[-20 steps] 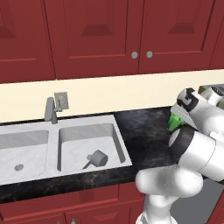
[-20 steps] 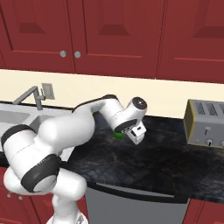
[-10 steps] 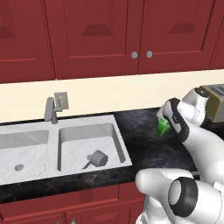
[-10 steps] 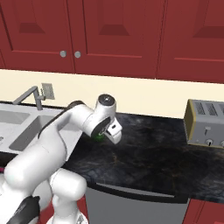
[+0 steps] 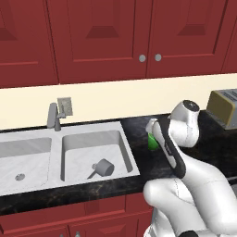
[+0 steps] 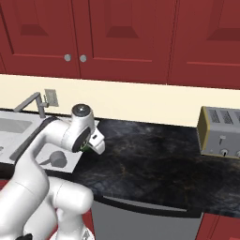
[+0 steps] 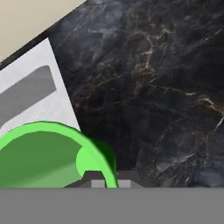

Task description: Move any existing items from the left basin to the right basin for drying. Then move the cup from the counter to the left basin of the sink for washing.

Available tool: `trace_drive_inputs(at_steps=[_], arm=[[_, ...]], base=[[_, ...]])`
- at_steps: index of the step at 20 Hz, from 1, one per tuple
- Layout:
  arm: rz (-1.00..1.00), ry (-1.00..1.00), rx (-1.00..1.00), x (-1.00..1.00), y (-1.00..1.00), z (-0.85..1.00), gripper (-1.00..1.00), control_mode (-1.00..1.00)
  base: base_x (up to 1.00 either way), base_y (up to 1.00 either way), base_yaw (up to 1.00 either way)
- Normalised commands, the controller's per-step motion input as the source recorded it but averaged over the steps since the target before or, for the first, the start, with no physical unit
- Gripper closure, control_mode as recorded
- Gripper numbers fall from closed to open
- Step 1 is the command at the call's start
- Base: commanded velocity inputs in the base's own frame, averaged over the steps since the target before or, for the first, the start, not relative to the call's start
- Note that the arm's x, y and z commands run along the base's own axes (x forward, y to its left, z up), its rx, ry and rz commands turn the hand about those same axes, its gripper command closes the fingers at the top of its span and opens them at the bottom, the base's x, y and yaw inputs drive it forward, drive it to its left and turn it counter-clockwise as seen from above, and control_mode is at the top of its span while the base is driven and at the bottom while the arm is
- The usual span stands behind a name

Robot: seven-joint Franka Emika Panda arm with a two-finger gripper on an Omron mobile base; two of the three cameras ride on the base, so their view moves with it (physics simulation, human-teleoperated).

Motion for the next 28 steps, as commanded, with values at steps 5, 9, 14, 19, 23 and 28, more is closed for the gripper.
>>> trace_drive_inputs(at_steps=[5,9,14,19,23,28], arm=[[0.14,0.0,-0.04,-0.01,0.83,0.18,1.0,-1.0],[0.17,0.0,-0.03,0.0,0.79,0.15,1.0,-1.0],[0.19,0.0,-0.02,0.0,0.76,0.1,1.0,-1.0],[0.22,0.0,0.0,0.05,0.76,0.02,1.0,-1.0],[0.22,0.0,0.0,0.1,0.8,0.0,1.0,-1.0],[0.21,0.01,0.0,0.09,0.82,0.0,1.0,-1.0]], base=[[0.0,0.0,0.0],[0.0,0.0,0.0],[0.0,0.0,0.0],[0.0,0.0,0.0],[0.0,0.0,0.0],[0.0,0.0,0.0]])
